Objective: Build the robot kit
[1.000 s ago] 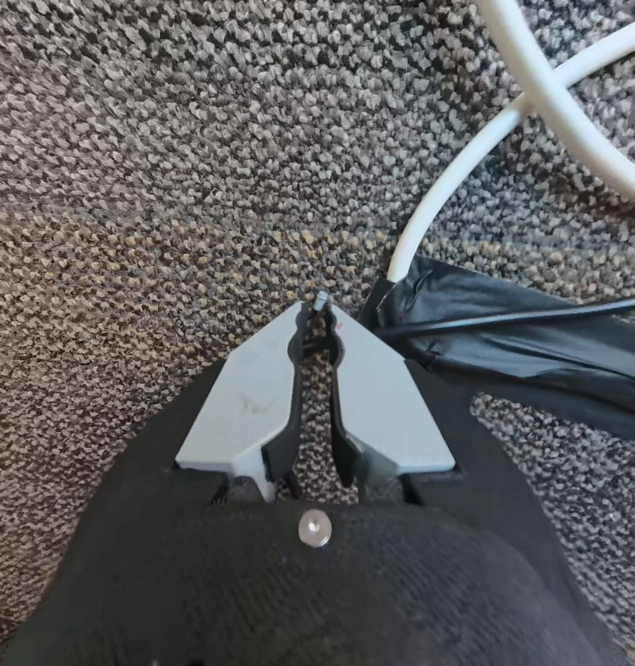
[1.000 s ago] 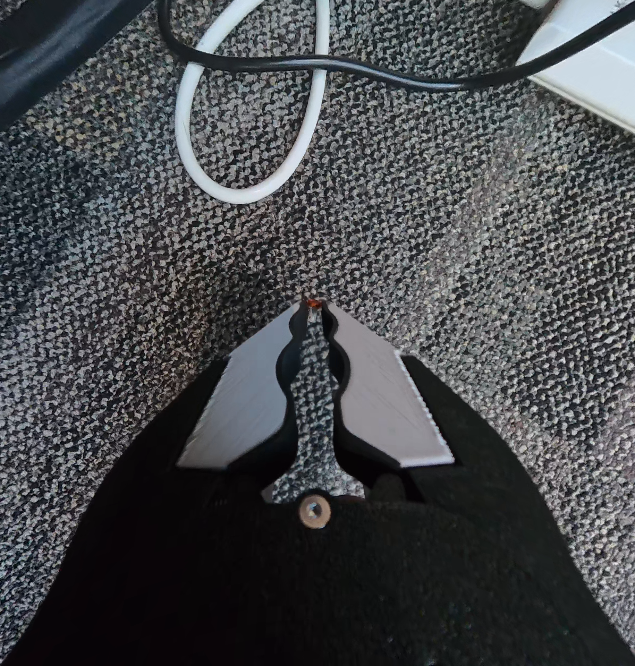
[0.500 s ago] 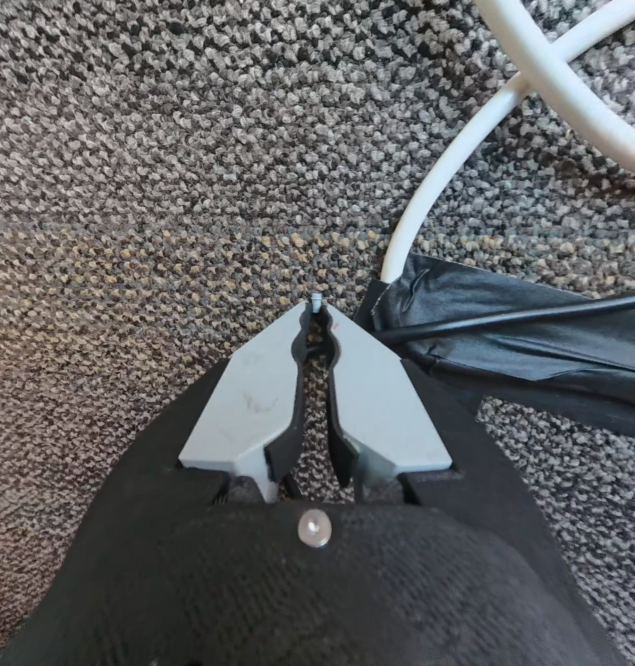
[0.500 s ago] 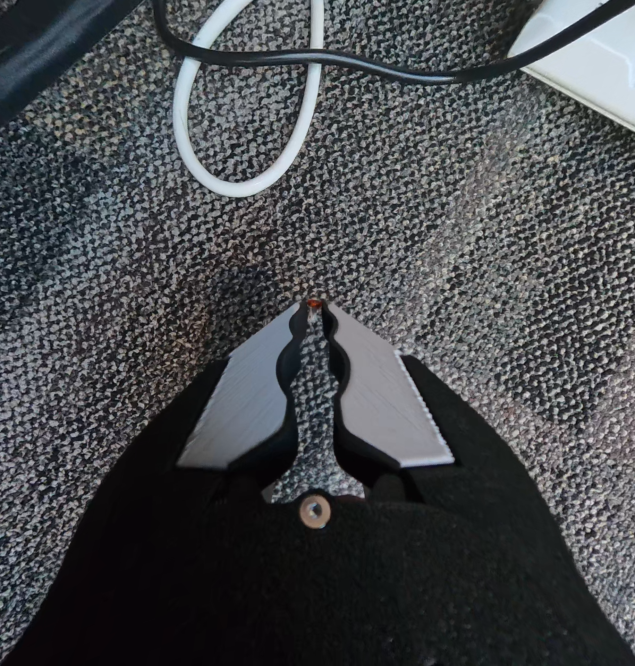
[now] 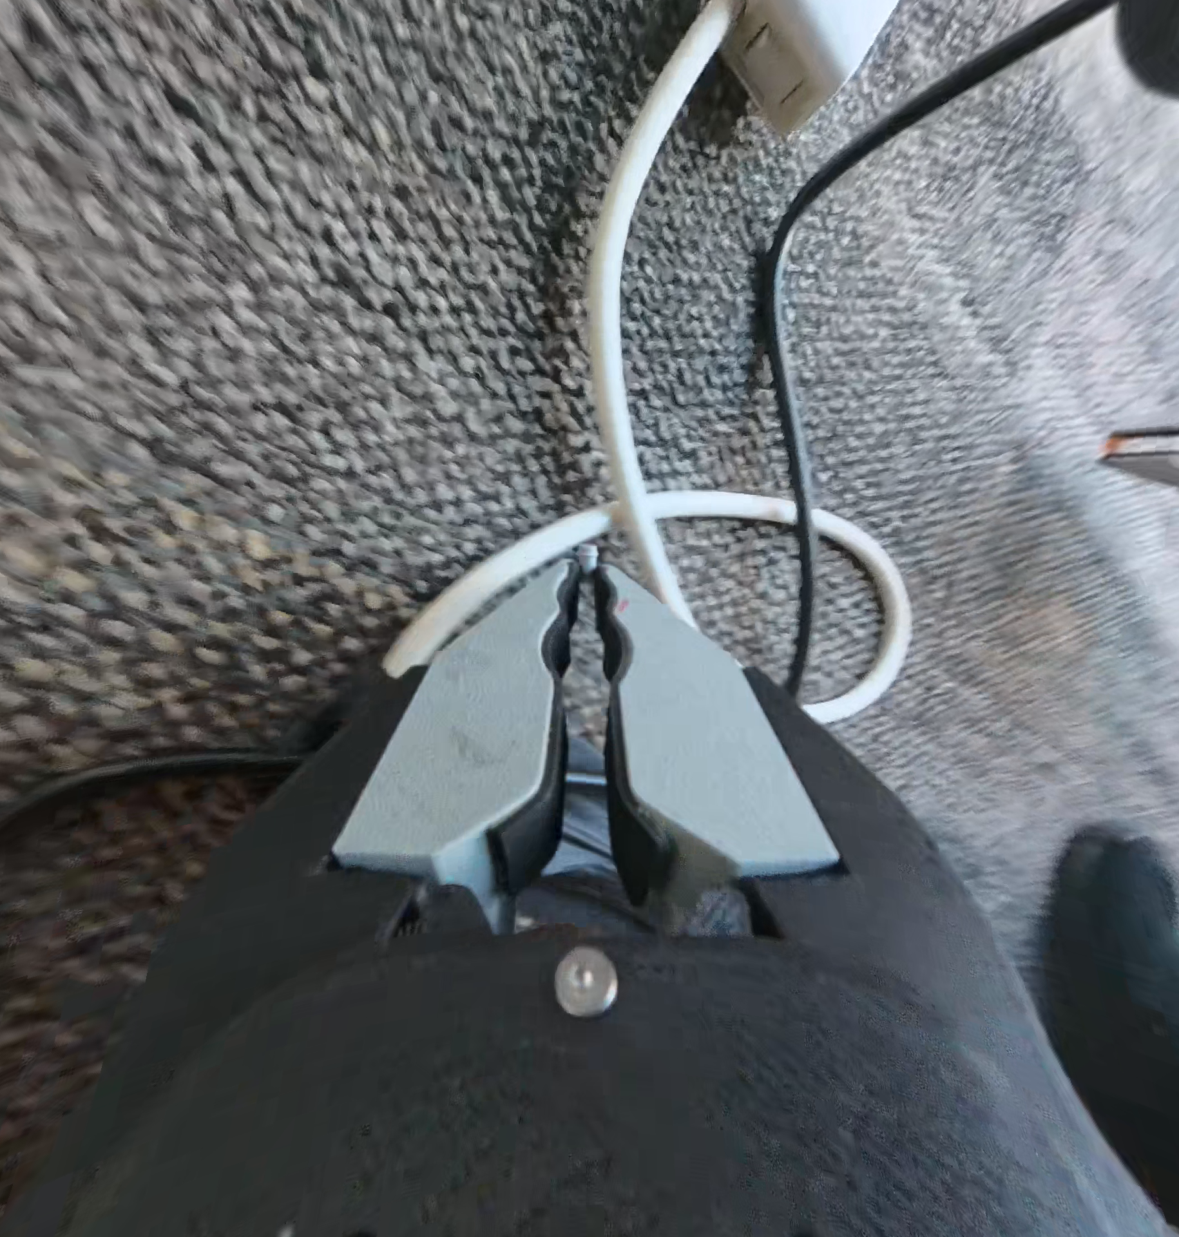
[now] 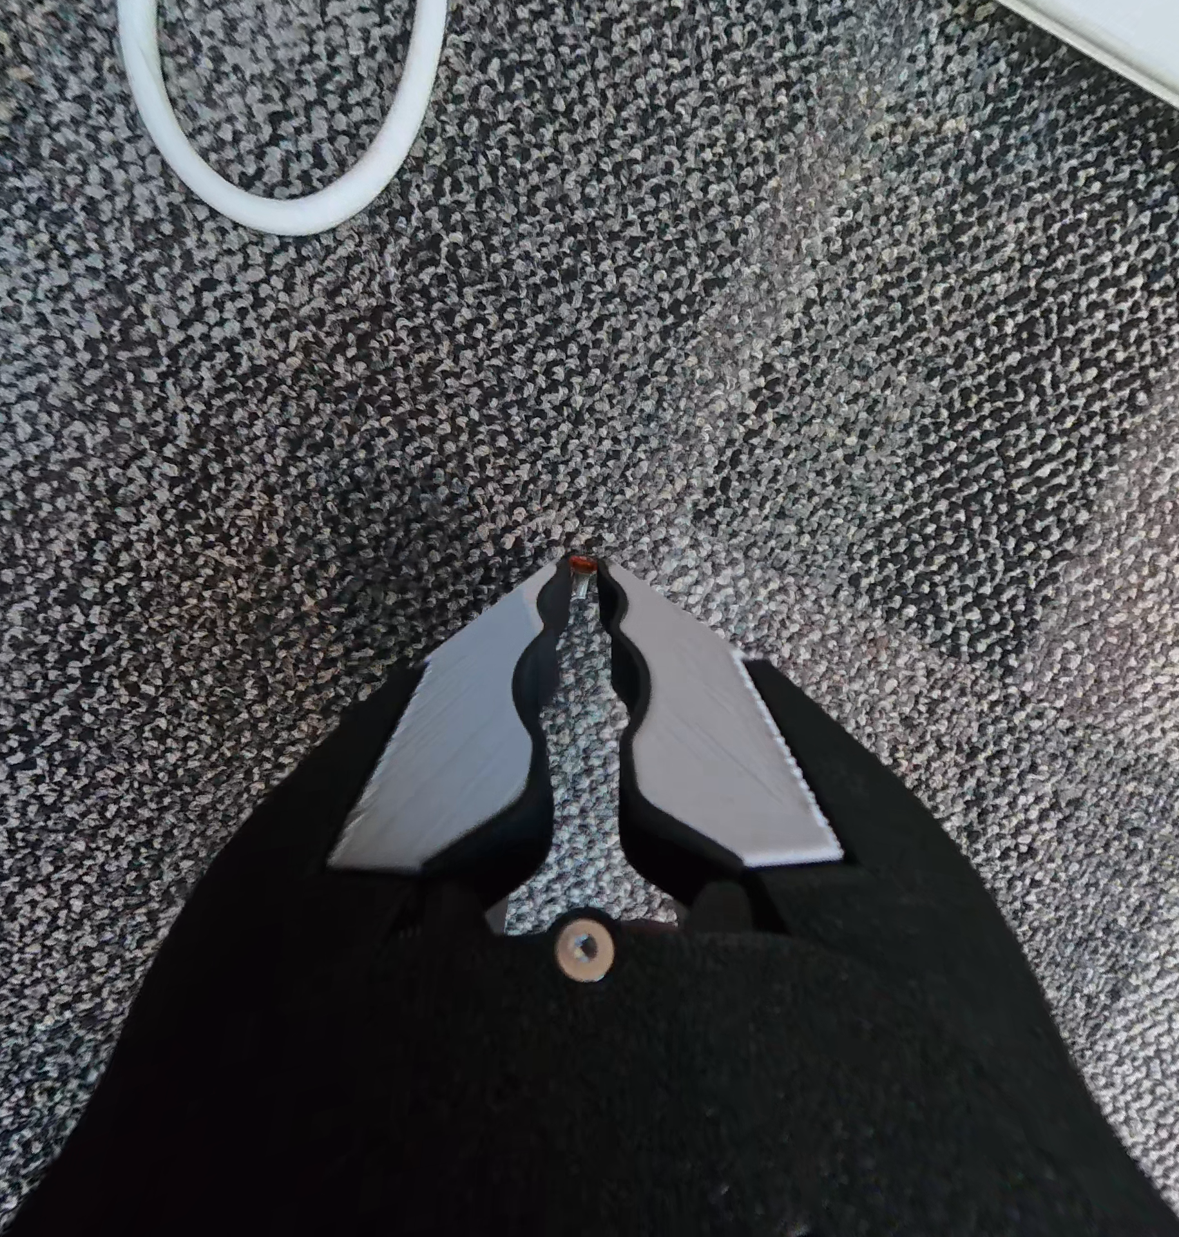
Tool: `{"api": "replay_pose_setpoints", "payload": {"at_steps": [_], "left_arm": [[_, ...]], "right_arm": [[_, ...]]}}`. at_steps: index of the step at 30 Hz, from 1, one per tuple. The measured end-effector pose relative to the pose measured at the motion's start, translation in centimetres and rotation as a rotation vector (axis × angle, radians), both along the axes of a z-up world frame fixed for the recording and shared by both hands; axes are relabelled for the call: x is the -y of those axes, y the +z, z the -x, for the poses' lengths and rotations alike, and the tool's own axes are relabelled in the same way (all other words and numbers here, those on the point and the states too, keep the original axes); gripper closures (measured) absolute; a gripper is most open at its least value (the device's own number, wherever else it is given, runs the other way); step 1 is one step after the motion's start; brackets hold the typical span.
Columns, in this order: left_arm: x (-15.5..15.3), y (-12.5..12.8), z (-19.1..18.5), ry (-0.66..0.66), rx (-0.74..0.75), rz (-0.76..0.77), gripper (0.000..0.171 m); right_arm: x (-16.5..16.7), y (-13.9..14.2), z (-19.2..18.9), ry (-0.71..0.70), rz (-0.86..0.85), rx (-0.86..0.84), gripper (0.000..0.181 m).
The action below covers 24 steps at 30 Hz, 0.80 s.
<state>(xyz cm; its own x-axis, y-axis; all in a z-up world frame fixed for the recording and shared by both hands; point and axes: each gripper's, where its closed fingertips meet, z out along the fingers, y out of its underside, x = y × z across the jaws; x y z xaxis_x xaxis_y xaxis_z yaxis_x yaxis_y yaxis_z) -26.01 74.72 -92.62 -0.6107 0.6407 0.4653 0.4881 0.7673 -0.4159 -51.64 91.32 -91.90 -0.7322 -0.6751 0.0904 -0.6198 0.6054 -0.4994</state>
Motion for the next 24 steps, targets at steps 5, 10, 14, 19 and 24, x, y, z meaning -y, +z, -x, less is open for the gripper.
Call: {"api": "replay_pose_setpoints", "payload": {"at_steps": [5, 10, 14, 19, 24], "left_arm": [[-4.6, -0.2, 1.1, 0.070, -0.048, -0.174, 0.171], [-8.7, -0.2, 1.6, 0.214, -0.085, -0.263, 0.171], [-15.3, 0.1, 2.5, 0.237, -0.060, -0.370, 0.171], [-25.8, 4.7, 3.3, 0.279, -0.022, -0.551, 0.170], [-35.1, 16.9, 4.5, 0.119, 0.046, -0.632, 0.170]], "right_arm": [[0.9, 0.3, -0.2, -0.016, -0.002, 0.012, 0.175], [2.5, 1.2, 0.2, -0.052, 0.001, 0.028, 0.175], [3.6, 4.6, 2.2, -0.066, 0.037, -0.020, 0.174], [-0.3, 13.1, 4.9, -0.274, 0.046, 0.037, 0.174], [-13.0, 23.2, 3.3, -0.451, -0.118, 0.141, 0.174]]}}
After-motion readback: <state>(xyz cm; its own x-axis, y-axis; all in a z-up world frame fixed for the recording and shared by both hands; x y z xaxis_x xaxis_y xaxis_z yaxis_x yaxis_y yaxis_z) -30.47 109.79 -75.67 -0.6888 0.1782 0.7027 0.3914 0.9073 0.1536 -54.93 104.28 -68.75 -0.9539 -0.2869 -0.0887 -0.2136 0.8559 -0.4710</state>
